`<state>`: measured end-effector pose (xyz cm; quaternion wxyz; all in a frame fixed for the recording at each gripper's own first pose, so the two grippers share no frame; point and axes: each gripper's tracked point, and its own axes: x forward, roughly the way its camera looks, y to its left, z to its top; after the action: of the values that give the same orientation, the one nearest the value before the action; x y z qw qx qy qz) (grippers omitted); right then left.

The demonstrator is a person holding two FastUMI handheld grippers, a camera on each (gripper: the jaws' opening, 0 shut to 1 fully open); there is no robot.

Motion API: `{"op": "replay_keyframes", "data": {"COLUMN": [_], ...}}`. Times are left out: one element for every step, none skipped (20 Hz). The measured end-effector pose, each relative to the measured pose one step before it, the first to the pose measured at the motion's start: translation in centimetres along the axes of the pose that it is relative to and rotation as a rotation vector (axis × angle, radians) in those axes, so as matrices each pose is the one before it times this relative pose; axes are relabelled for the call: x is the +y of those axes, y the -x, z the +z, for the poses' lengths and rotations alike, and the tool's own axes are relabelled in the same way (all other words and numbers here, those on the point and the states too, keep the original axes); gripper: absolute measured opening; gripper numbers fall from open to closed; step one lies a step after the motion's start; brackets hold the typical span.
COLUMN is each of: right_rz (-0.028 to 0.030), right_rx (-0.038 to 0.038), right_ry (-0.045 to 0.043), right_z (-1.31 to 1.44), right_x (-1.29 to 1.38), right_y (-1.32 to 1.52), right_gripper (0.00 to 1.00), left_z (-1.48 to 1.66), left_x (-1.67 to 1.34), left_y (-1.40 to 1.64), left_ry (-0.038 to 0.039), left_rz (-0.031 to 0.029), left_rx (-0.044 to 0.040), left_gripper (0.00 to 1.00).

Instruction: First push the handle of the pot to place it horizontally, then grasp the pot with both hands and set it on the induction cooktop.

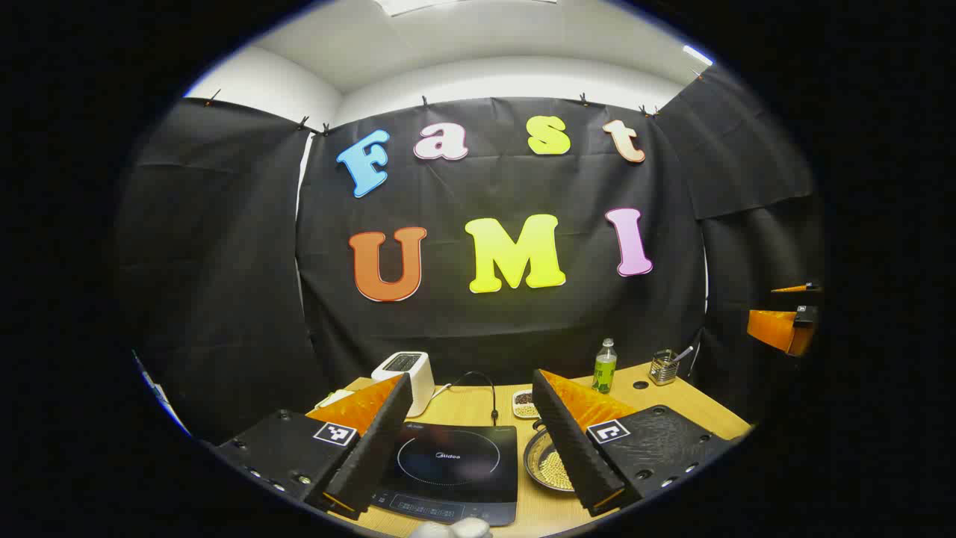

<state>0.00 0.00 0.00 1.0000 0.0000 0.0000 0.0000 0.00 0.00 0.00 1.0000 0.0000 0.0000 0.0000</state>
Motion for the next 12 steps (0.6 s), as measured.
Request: {"op": "replay_keyframes", "data": {"right_rz": [0.00483, 0.00407, 0.00244, 0.00437, 0.00611, 0.00311, -0.00093, 0.0042, 0.00065, 0.00234, 0.00057, -0.00122], "right_rx": [0.00254, 0.0038, 0.00017, -0.00453, -0.00678, -0.0029, 0.00032, 0.00016, -0.00064, -0.00215, -0.00488, 0.00049], "right_ry": [0.00516, 0.00282, 0.00162, -0.00068, -0.00036, -0.00139, -0.00324, -0.00301, -0.0031, -0.0019, -0.00058, 0.00541], "right_z": [0.026, -0.094, 0.057, 0.038, 0.252, 0.159, 0.083, -0.231, 0.086, 0.14, 0.058, -0.087], "right_x": [0.078, 0.2, 0.165, 0.164, 0.217, 0.187, 0.067, 0.182, 0.096, 0.131, 0.112, 0.083], "right_y": [-0.138, -0.046, 0.086, -0.009, 0.01, -0.138, -0.065, 0.031, 0.004, -0.067, 0.085, -0.043], "right_gripper": [1.0, 0.96, 0.96, 0.96, 0.96, 0.96, 0.96, 1.0, 0.96, 0.96, 0.96, 1.0], "left_z": [-0.105, -0.065, -0.01, 0.01, 0.041, 0.022, 0.078, 0.035, 0.194, 0.075, 0.052, 0.1], "left_x": [-0.122, 0.071, -0.088, 0.14, 0.079, 0.118, 0.231, 0.131, 0.095, 0.034, -0.057, 0.064], "left_y": [0.047, 0.117, 0.052, 0.057, -0.048, -0.019, 0.01, 0.059, -0.044, 0.022, 0.1, 0.133], "left_ry": [-0.00022, 0.00088, 0.00199, -0.00063, -0.00303, -0.00309, -0.00085, 0.00165, -0.00036, -0.00059, 0.00024, -0.00187], "left_rz": [-0.00196, -0.00209, -0.00303, 0.00123, 0.00018, 0.00277, 0.00672, -0.00065, 0.00229, -0.00092, -0.00365, -0.00175], "left_rx": [0.0041, 0.00132, -0.00092, -0.00046, -0.00064, 0.0006, -0.00152, -0.00471, -0.00222, -0.00305, -0.00378, -0.00434], "left_gripper": [0.96, 0.96, 0.96, 0.96, 0.96, 0.96, 0.96, 0.96, 0.96, 0.96, 0.96, 0.96]}}
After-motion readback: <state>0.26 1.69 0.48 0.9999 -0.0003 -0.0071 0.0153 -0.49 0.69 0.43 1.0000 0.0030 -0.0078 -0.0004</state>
